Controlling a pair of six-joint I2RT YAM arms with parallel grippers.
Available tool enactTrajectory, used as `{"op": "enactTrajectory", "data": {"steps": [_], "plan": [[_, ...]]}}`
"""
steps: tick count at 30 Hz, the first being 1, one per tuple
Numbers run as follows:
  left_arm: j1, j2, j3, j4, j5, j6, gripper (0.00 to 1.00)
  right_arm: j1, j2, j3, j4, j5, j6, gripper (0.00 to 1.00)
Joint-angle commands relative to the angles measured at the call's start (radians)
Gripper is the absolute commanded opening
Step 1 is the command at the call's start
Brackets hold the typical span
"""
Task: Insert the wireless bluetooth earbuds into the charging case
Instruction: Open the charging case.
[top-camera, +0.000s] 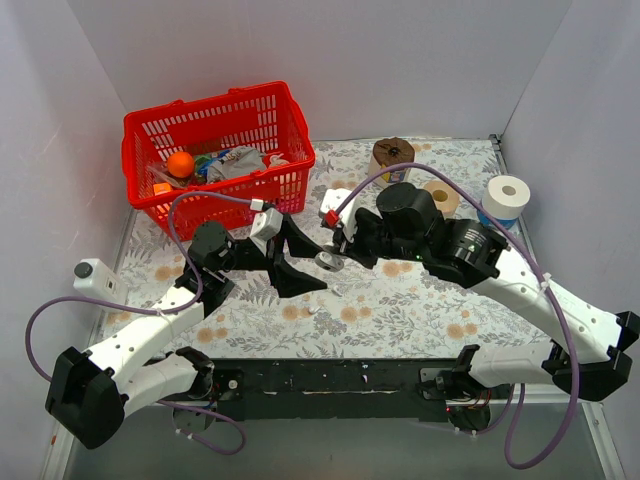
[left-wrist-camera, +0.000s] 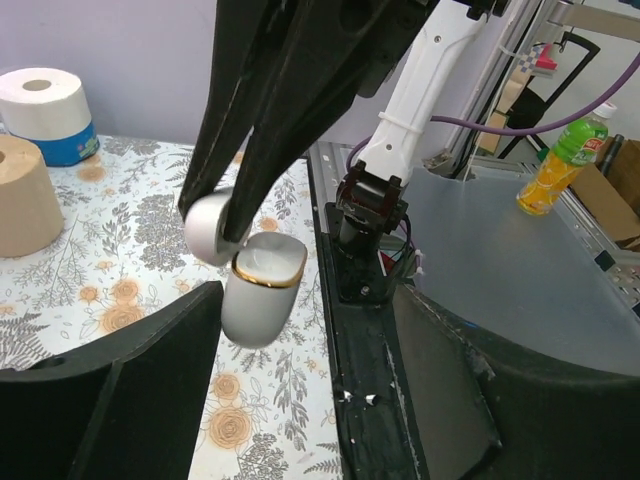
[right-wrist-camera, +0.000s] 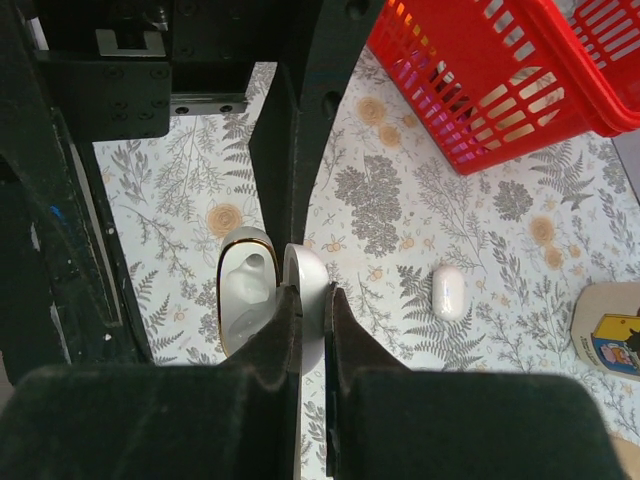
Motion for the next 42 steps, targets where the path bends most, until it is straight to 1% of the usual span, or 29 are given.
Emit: {"op": "enactTrajectory", "data": {"steps": [1, 3, 7, 10, 13, 15, 20, 21, 23, 24, 27, 31, 33, 35, 36, 37, 39, 41, 42], "plan": [[0.004, -0.007, 0.014, 0.016, -0.003, 0.006, 0.66, 0.013, 0.015, 0.059, 0.019, -0.051, -0.001, 0.01], [0.003, -0.012, 0.011, 0.008, -0.017, 0.019, 0.65, 0.016, 0.024, 0.064, 0.020, -0.054, 0.000, 0.01], [0.003, -0.016, 0.008, -0.021, -0.014, 0.047, 0.57, 0.018, 0.035, 0.071, 0.020, -0.060, -0.004, 0.01], [0.003, -0.016, 0.007, -0.031, -0.008, 0.055, 0.54, 0.018, 0.048, 0.085, 0.011, -0.067, -0.004, 0.01], [0.003, -0.019, 0.005, -0.033, -0.008, 0.059, 0.50, 0.019, 0.054, 0.090, 0.005, -0.067, -0.006, 0.01], [0.003, -0.015, 0.007, -0.041, 0.000, 0.068, 0.45, 0.019, 0.058, 0.093, 0.002, -0.068, -0.007, 0.01], [0.003, -0.012, 0.011, -0.030, -0.003, 0.065, 0.40, 0.021, 0.065, 0.097, -0.003, -0.068, -0.009, 0.01], [0.003, -0.009, 0.011, -0.025, -0.002, 0.064, 0.38, 0.021, 0.064, 0.096, -0.003, -0.067, -0.007, 0.01], [0.003, -0.004, 0.014, -0.021, -0.005, 0.059, 0.38, 0.022, 0.065, 0.093, -0.001, -0.068, -0.007, 0.01], [0.003, -0.003, 0.016, -0.016, -0.011, 0.050, 0.42, 0.022, 0.065, 0.093, -0.001, -0.068, -0.009, 0.01], [0.003, -0.004, 0.013, -0.005, -0.029, 0.042, 0.47, 0.024, 0.065, 0.090, 0.000, -0.062, -0.007, 0.01], [0.003, -0.006, 0.008, -0.005, -0.035, 0.044, 0.46, 0.024, 0.062, 0.088, 0.002, -0.056, -0.006, 0.01], [0.003, -0.006, 0.005, -0.007, -0.035, 0.045, 0.42, 0.024, 0.061, 0.084, 0.002, -0.059, -0.007, 0.01], [0.003, -0.006, 0.004, -0.002, -0.034, 0.042, 0.35, 0.025, 0.059, 0.082, 0.005, -0.061, -0.007, 0.01], [0.003, -0.006, 0.002, 0.001, -0.032, 0.042, 0.29, 0.025, 0.061, 0.079, 0.005, -0.062, -0.006, 0.01], [0.003, -0.004, 0.001, 0.001, -0.032, 0.042, 0.19, 0.027, 0.061, 0.077, 0.005, -0.062, -0.004, 0.01], [0.003, -0.006, -0.001, 0.005, -0.035, 0.045, 0.10, 0.027, 0.061, 0.077, 0.005, -0.062, -0.004, 0.01], [0.003, -0.010, -0.007, 0.011, -0.041, 0.045, 0.04, 0.028, 0.061, 0.076, 0.006, -0.062, -0.001, 0.01], [0.004, -0.012, -0.009, 0.018, -0.045, 0.045, 0.03, 0.030, 0.061, 0.076, 0.006, -0.059, 0.000, 0.01]]}}
